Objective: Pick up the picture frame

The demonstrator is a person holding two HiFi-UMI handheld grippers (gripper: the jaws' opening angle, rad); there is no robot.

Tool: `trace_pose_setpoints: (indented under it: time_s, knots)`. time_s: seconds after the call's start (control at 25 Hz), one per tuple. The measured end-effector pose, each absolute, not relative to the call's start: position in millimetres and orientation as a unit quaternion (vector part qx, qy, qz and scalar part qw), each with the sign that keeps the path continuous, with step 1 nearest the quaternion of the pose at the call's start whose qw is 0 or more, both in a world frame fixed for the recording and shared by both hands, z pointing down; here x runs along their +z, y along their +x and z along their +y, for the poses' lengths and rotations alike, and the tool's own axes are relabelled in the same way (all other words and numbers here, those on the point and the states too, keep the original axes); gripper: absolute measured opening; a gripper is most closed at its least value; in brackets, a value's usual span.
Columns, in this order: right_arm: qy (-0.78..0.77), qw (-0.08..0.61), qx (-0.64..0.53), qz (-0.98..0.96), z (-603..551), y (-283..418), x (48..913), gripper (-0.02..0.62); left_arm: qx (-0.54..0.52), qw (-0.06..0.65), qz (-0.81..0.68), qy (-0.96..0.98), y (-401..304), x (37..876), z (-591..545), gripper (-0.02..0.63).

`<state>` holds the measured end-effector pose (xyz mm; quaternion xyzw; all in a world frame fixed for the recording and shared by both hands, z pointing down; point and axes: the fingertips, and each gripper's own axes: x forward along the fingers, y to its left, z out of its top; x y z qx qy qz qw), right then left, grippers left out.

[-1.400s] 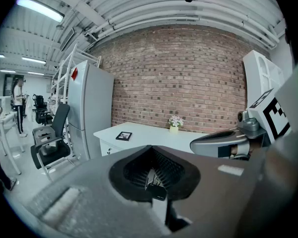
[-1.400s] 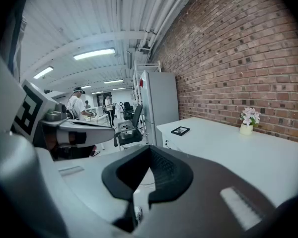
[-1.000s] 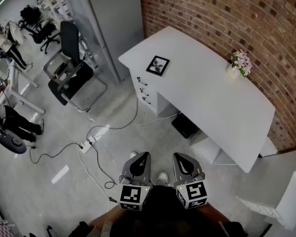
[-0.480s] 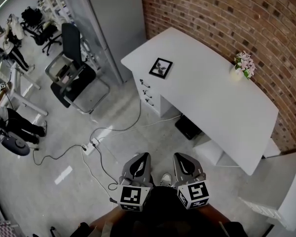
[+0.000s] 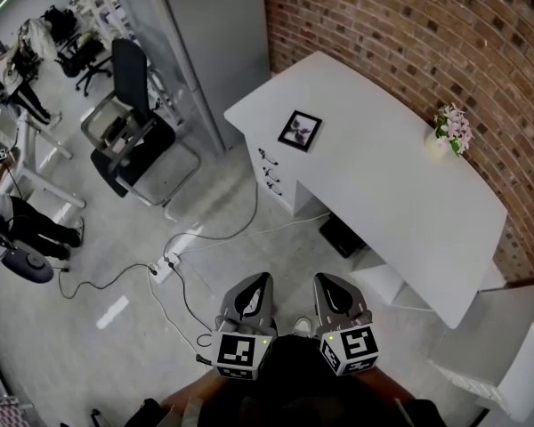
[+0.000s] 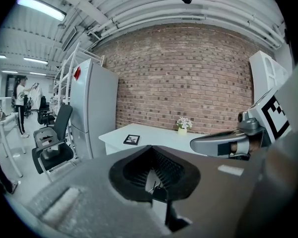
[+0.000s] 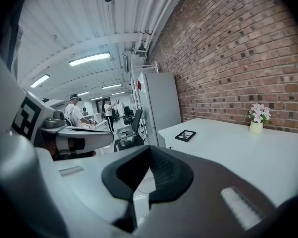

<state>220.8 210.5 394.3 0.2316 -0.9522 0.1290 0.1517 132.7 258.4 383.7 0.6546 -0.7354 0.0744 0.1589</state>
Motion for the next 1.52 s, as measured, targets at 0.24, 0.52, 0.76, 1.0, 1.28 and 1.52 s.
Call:
trace_pose_setpoints:
  time_s: [0.24,0.52,0.76,1.0,1.28,1.52]
  knots:
    - [0.235,0.153,0.126,-0.952,191,188,393,0.002,0.068,0.158,-0.733,0.658,99,383,238,0.0]
    - [0.243,0.158,0.121,-0.949,174,147,387,0.002,0.059,0.157,-0.727,0.666,58,379,219,0.0]
    - [0.253,0.154,0.115,-0.948,168,108,380,0.002,0.054,0.15,-0.724,0.671,17,373,214,0.0]
    - [0.262,0.149,0.115,-0.947,167,70,379,0.002,0.05,0.14,-0.726,0.671,-23,369,217,0.0]
    - [0.254,0.157,0.108,-0.948,168,35,380,0.002,0.042,0.138,-0.735,0.663,-56,370,223,0.0]
    - [0.249,0.167,0.112,-0.948,155,20,388,0.002,0.044,0.15,-0.733,0.662,-69,379,210,0.0]
